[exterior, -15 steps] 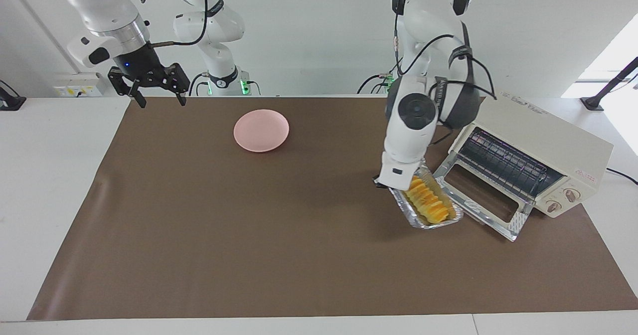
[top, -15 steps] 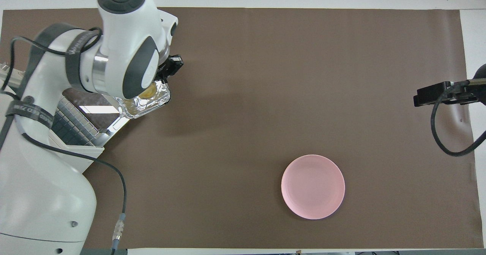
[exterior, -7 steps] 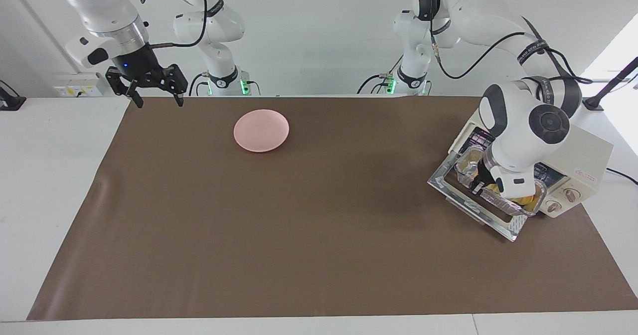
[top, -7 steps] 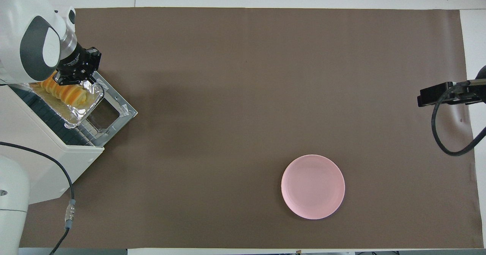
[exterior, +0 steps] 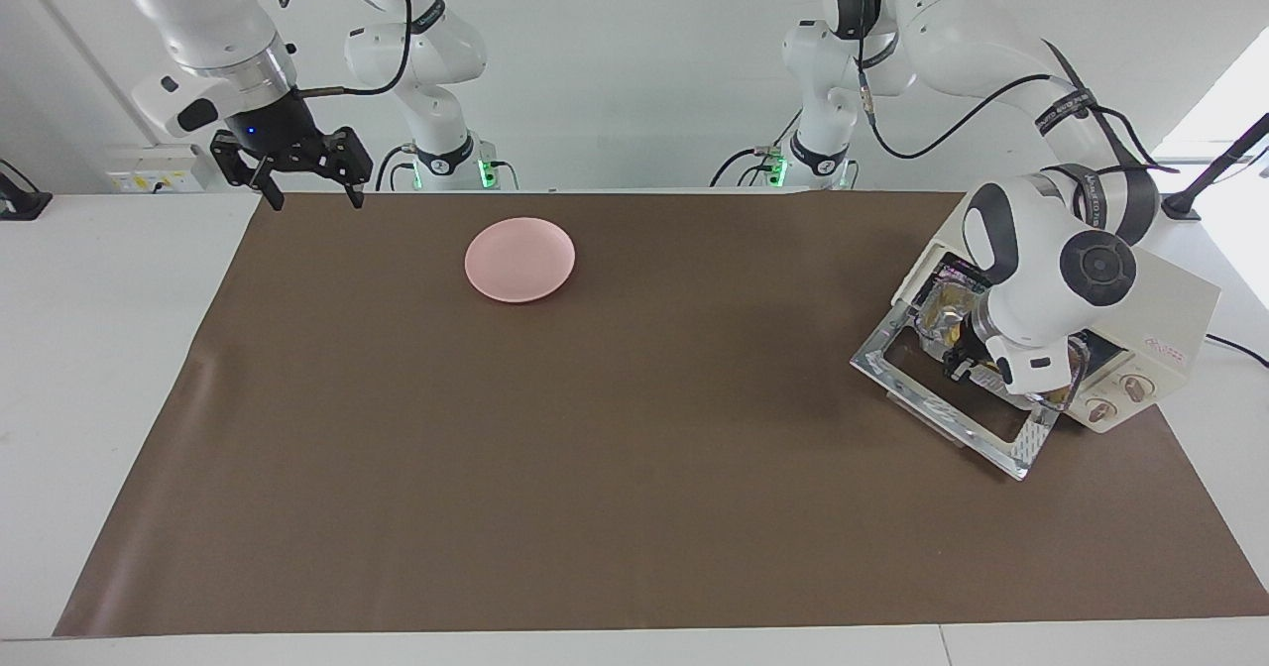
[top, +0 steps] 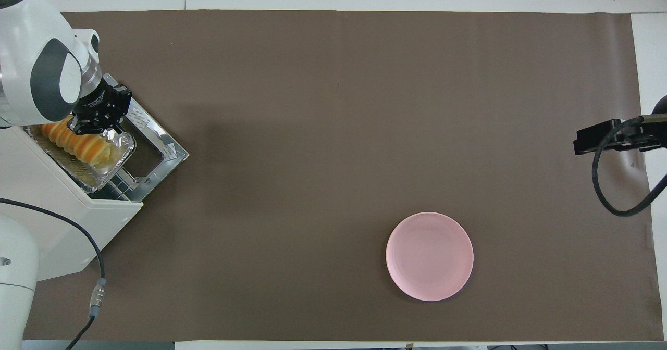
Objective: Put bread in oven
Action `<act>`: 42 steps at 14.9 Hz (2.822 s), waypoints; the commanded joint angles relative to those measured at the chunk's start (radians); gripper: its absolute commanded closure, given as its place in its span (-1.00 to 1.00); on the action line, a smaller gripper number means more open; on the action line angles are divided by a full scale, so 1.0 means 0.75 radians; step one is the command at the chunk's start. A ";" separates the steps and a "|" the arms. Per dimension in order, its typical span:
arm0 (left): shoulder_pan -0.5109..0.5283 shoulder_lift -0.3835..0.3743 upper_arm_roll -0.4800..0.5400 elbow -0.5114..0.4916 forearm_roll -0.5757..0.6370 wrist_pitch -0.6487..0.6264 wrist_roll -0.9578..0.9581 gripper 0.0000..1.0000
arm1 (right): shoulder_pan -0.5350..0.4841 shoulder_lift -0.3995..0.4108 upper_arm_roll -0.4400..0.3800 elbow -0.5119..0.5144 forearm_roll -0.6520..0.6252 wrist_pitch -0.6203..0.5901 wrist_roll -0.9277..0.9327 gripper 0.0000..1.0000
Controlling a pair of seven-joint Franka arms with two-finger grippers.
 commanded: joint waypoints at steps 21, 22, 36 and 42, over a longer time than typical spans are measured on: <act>-0.008 -0.130 0.017 -0.199 0.160 0.008 0.179 -1.00 | -0.017 -0.011 0.013 -0.012 -0.011 -0.056 -0.026 -1.00; -0.008 -0.128 0.017 -0.195 0.162 0.014 0.181 -1.00 | -0.017 -0.011 0.013 -0.012 -0.011 -0.056 -0.026 -1.00; -0.001 -0.316 0.017 -0.023 0.162 -0.141 0.906 -1.00 | -0.015 -0.011 0.013 -0.012 -0.011 -0.056 -0.026 -1.00; 0.093 -0.551 -0.114 -0.109 0.160 -0.298 1.061 -1.00 | -0.015 -0.011 0.013 -0.012 -0.011 -0.056 -0.024 -1.00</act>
